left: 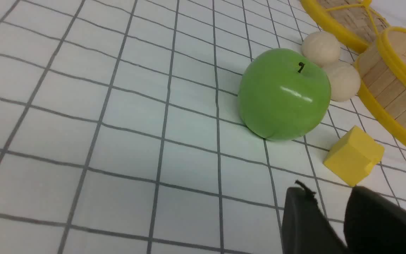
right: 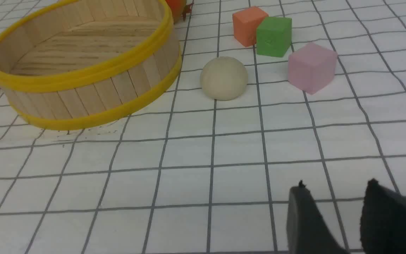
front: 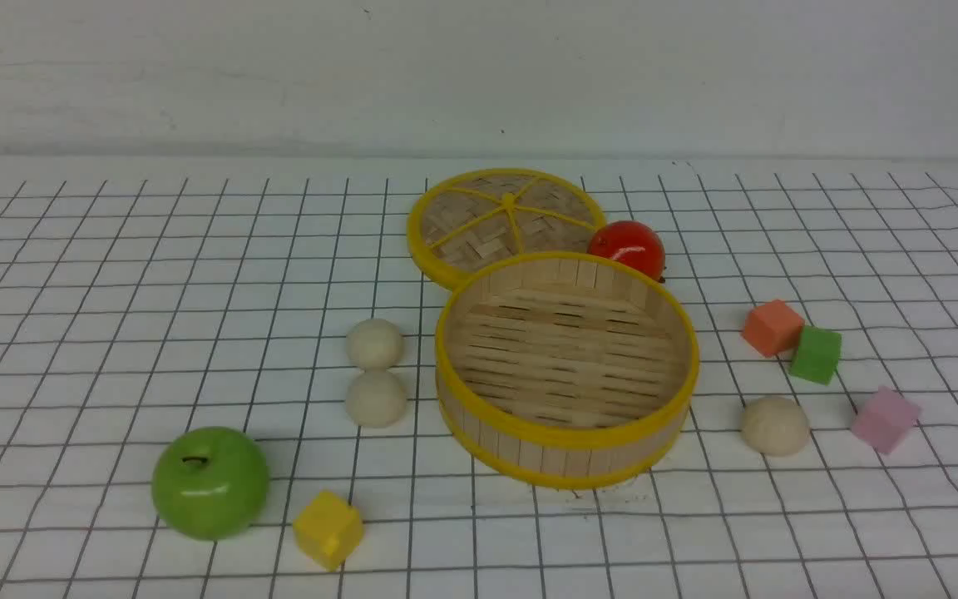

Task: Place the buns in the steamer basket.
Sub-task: Use the left arm to grab a steamed stuffed bun

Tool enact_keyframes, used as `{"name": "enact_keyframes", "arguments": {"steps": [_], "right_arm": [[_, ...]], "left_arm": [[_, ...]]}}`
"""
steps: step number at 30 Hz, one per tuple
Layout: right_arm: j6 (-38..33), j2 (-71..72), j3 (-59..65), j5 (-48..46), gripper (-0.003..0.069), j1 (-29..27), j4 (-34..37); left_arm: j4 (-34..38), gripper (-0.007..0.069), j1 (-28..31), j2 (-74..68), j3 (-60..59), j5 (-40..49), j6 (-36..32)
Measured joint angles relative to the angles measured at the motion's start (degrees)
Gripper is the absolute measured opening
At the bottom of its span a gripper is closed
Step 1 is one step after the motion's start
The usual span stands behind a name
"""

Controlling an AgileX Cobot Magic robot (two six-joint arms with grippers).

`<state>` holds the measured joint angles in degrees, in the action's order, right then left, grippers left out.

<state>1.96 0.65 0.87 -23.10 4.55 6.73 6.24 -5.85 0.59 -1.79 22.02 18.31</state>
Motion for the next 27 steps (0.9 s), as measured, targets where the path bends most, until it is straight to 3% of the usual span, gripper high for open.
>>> {"name": "enact_keyframes", "arguments": {"steps": [22, 25, 27], "right_arm": [[0.00, 0.00, 0.00, 0.00, 0.0241, 0.00, 0.06], [0.00, 0.00, 0.00, 0.00, 0.0241, 0.00, 0.06], [0.00, 0.00, 0.00, 0.00, 0.0241, 0.00, 0.06]], "left_arm": [[0.06, 0.0201, 0.00, 0.00, 0.00, -0.45, 0.07], [3.68, 0.0203, 0.00, 0.00, 0.00, -3.23, 2.53], [12.64, 0.0203, 0.00, 0.00, 0.00, -7.52, 7.10]]}}
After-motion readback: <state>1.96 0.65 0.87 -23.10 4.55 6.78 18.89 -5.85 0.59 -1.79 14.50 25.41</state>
